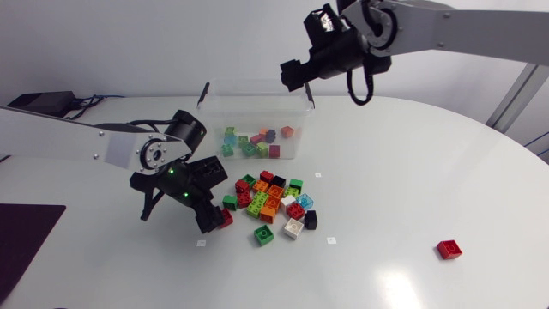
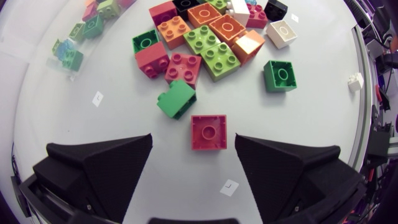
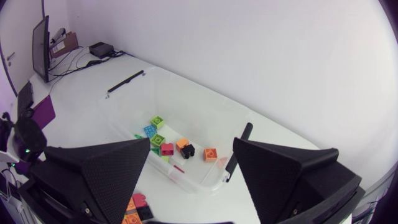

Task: Place the duplo bricks in the container

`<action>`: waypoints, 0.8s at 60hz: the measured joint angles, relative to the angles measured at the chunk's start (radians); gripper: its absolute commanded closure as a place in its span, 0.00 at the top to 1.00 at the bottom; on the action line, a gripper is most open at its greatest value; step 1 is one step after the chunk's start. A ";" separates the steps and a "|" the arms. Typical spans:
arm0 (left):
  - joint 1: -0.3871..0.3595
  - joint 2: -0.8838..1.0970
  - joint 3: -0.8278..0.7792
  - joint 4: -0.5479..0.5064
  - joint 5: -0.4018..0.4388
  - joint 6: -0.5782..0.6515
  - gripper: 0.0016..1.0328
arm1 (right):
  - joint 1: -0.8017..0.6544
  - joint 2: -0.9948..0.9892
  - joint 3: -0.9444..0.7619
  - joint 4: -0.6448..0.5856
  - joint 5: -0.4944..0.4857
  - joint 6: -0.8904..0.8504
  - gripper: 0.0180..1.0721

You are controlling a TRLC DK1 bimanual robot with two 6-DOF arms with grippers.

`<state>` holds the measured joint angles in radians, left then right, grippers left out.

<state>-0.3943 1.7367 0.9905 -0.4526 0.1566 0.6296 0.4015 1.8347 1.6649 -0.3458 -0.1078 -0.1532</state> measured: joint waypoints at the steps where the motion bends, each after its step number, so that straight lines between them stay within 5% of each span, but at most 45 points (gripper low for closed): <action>1: -0.001 0.004 0.004 -0.001 0.000 0.000 0.89 | -0.002 -0.019 -0.017 0.001 0.000 0.000 0.94; 16: -0.012 0.065 0.018 -0.048 0.000 0.000 0.84 | -0.107 -0.288 -0.279 -0.044 -0.023 -0.007 0.94; 29: -0.016 0.095 0.042 -0.071 0.000 0.000 0.77 | -0.215 -0.453 -0.439 -0.226 -0.053 -0.028 0.94; 44: -0.039 0.102 0.045 -0.074 0.006 0.000 0.47 | -0.311 -0.515 -0.558 -0.409 -0.048 -0.072 0.94; 48: -0.039 0.102 0.045 -0.073 0.024 -0.001 0.32 | -0.347 -0.515 -0.585 -0.436 -0.034 -0.087 0.94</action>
<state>-0.4332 1.8385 1.0351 -0.5259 0.1806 0.6289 0.0544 1.3201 1.0801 -0.7815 -0.1421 -0.2401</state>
